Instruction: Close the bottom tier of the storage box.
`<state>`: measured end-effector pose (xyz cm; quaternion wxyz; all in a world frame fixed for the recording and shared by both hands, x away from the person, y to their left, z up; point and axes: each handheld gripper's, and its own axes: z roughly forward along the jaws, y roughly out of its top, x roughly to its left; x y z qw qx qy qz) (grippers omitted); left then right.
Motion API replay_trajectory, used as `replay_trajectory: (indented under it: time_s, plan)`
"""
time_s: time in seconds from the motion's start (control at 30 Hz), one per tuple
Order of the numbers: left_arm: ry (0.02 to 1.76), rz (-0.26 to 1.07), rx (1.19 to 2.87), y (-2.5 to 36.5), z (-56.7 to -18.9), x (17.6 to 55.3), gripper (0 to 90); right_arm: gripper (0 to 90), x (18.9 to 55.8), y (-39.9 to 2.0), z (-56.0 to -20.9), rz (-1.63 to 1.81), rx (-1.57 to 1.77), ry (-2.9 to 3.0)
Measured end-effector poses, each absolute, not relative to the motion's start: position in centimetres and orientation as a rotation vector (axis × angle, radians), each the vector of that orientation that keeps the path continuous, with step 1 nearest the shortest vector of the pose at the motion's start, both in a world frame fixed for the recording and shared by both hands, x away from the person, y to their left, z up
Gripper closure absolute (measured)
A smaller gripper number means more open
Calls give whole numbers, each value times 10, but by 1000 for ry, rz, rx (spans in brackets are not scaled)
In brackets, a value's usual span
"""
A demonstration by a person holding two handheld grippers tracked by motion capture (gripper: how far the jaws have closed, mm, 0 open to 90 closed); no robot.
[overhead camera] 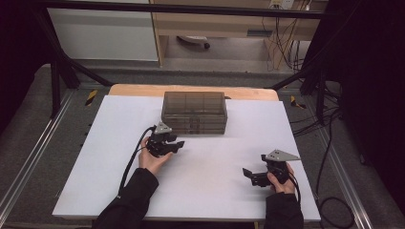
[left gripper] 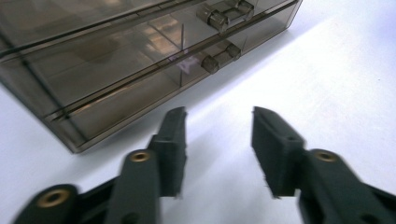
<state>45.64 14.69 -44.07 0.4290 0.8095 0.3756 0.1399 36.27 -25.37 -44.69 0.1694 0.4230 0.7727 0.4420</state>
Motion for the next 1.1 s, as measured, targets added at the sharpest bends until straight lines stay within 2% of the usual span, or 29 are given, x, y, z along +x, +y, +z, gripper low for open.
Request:
replay_trajectory:
  time_s: [0.17, 0.5, 0.9, 1.1]
  plan:
    - [928, 366, 2021, 155, -439, 446, 371, 20, 363, -253, -447, 1257, 1203, 2194]
    - [932, 377, 2024, 171, -435, 425, 196, 20, 363, -253, -447, 1256, 1206, 2194]
    - [924, 395, 2059, 196, -439, 400, 112, 19, 363, -253, -448, 1257, 1210, 2195]
    - [943, 408, 2048, 212, -441, 391, 108, 18, 363, -253, -448, 1257, 1210, 2197]
